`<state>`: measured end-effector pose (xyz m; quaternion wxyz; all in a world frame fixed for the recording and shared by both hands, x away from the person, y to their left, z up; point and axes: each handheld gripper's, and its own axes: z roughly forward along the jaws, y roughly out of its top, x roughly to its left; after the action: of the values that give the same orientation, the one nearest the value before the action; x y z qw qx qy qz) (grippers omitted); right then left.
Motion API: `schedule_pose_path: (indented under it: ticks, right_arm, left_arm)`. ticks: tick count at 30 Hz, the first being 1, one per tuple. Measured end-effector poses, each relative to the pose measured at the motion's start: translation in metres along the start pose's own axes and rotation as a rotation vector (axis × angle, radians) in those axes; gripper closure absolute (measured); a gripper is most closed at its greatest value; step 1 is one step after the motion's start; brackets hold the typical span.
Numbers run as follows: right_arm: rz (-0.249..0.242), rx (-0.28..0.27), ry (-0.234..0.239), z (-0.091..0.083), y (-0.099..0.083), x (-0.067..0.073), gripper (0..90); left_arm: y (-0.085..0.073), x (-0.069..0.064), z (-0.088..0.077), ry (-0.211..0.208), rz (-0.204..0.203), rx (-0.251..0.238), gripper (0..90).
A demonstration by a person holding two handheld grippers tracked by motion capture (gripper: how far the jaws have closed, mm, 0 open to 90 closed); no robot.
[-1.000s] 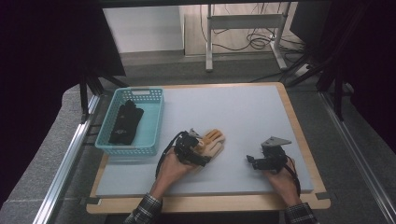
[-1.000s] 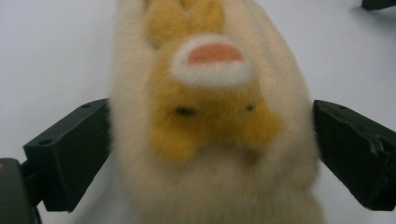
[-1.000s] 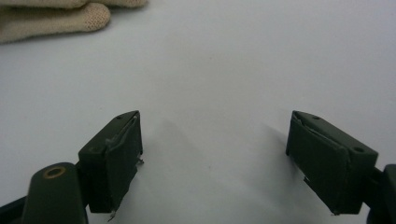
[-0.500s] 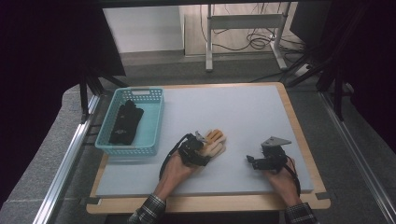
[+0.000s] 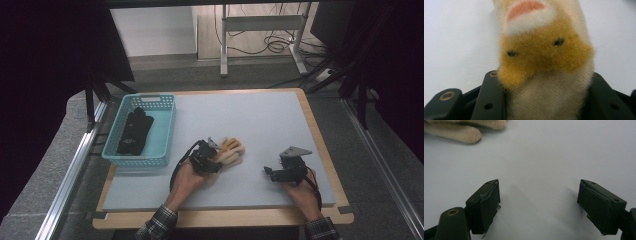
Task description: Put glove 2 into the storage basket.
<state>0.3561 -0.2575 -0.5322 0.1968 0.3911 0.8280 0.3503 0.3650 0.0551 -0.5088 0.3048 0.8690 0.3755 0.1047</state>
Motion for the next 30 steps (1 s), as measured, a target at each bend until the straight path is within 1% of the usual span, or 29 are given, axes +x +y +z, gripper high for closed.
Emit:
schedule_pose_path:
  ticks: [6, 8, 13, 17, 22, 26, 30]
  right_arm:
    - [0.001, 0.0, 0.0, 0.0, 0.0, 0.0, 17.7]
    - [0.0, 0.0, 0.0, 0.0, 0.0, 0.0, 17.7]
    - [0.002, 0.001, 0.001, 0.0, 0.0, 0.0, 17.6]
    - [0.001, 0.001, 0.001, 0.0, 0.0, 0.0, 17.6]
    - [0.001, 0.001, 0.001, 0.0, 0.0, 0.0, 17.6]
    - [0.001, 0.0, 0.001, 0.0, 0.0, 0.0, 17.6]
    - [0.001, 0.0, 0.001, 0.0, 0.0, 0.0, 17.6]
  left_arm:
    - [0.011, 0.013, -0.02, 0.007, -0.032, -0.039, 56.4]
    - [0.016, 0.018, -0.027, 0.021, -0.045, -0.05, 56.3]
    - [0.026, 0.036, -0.049, 0.052, -0.082, -0.076, 55.9]
    - [0.032, 0.05, -0.065, 0.095, -0.103, -0.085, 55.6]
    - [0.036, 0.072, -0.086, 0.158, -0.144, -0.094, 55.3]
    - [0.034, 0.09, -0.102, 0.204, -0.186, -0.104, 55.2]
    - [0.028, 0.11, -0.114, 0.241, -0.236, -0.114, 55.0]
